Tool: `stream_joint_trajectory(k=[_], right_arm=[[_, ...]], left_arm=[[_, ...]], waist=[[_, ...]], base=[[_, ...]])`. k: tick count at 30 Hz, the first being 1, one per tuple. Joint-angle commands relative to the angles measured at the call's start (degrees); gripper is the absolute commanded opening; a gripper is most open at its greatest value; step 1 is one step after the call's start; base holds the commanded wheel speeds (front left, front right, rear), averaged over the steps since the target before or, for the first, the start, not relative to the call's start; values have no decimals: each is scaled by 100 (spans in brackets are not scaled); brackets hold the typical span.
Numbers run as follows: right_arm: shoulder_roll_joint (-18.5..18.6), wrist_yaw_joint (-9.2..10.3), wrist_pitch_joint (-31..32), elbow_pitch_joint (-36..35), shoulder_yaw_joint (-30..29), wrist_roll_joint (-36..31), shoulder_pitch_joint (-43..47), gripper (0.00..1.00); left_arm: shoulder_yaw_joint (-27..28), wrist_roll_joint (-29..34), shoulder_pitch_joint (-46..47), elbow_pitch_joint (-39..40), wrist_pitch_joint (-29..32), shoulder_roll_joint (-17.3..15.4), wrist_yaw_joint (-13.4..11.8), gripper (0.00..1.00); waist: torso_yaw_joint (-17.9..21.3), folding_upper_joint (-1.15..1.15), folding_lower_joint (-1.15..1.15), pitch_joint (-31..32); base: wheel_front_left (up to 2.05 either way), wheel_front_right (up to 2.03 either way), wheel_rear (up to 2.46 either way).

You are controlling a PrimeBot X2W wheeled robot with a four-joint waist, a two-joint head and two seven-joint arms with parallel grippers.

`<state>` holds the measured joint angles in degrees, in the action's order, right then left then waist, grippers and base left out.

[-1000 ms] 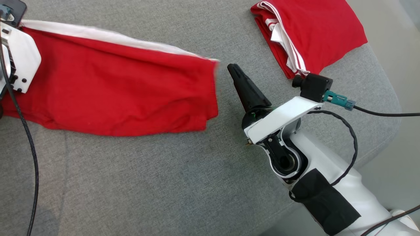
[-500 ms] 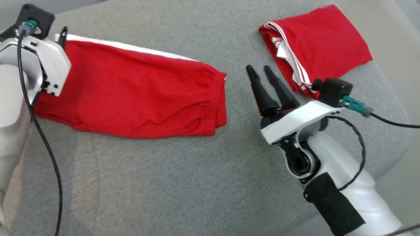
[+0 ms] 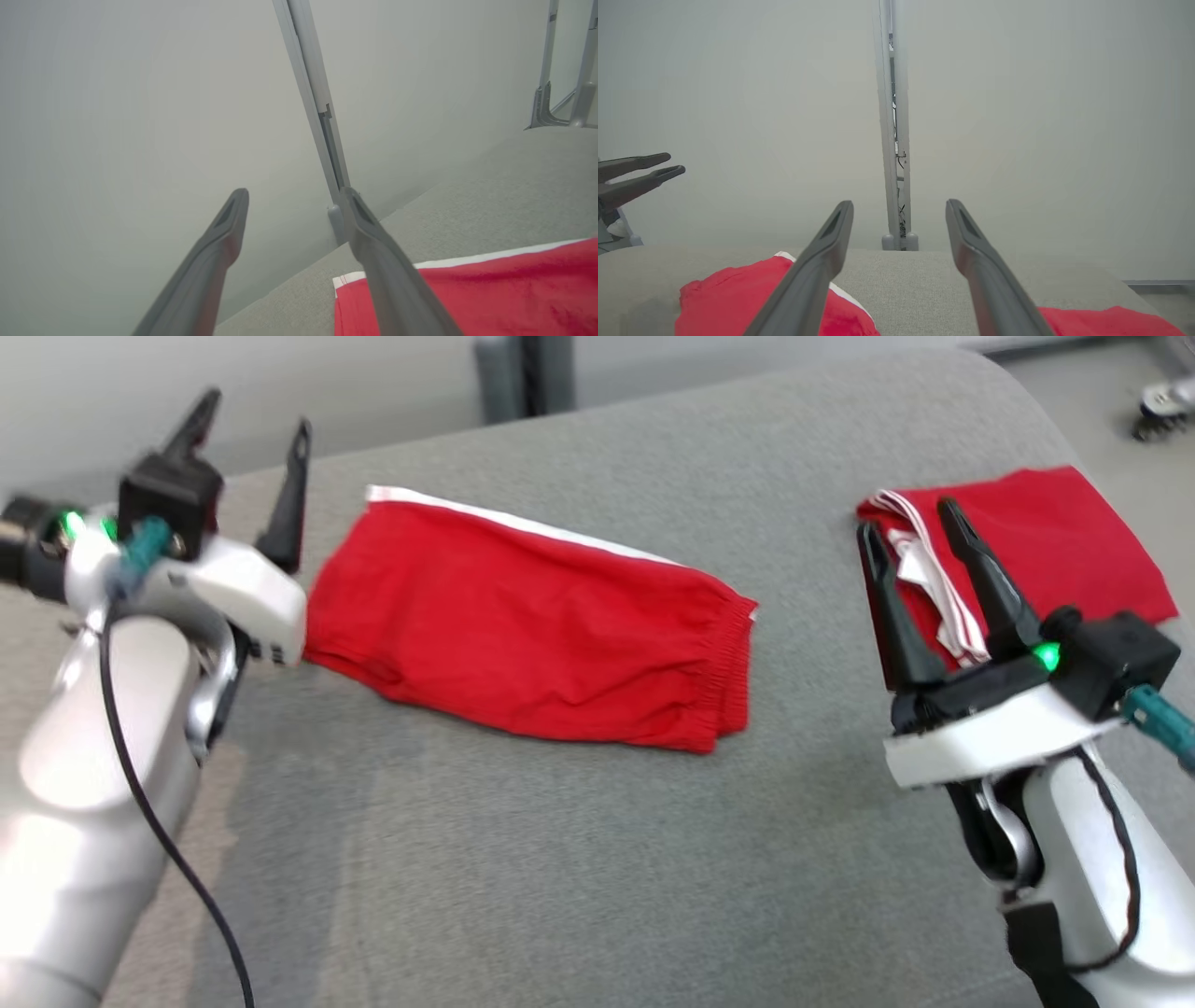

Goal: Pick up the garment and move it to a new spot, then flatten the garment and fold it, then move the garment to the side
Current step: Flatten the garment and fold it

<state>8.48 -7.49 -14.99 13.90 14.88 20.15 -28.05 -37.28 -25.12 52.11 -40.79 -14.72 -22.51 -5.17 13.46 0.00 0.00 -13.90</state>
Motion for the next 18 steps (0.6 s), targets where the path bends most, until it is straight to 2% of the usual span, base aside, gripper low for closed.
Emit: stream_joint_trajectory(k=[1,8,12,16,18], right_arm=[[96,0,-25,-164,-63,-278,194,100],[149,0,-25,-718,-411,-1058,943,100],[-78,0,-25,-839,-732,-1070,1300,100],[-228,0,-25,-878,-947,-1177,1597,100],[-293,0,-25,-893,-1068,-1216,1721,100]], left_arm=[[76,5,-298,255,-37,-51,-148,100],[604,93,-2007,2198,-47,-36,-787,100],[916,333,-2950,2968,-49,63,-1023,100],[1198,513,-3740,3307,-49,370,-1089,100],[1354,633,-4017,3402,-50,534,-1045,100]], waist=[[-356,0,0,335],[-842,0,0,631],[-996,0,0,745],[-1107,0,0,826],[-1161,0,0,859]], base=[[0,0,0],[0,0,0],[0,0,0],[0,0,0],[0,0,0]])
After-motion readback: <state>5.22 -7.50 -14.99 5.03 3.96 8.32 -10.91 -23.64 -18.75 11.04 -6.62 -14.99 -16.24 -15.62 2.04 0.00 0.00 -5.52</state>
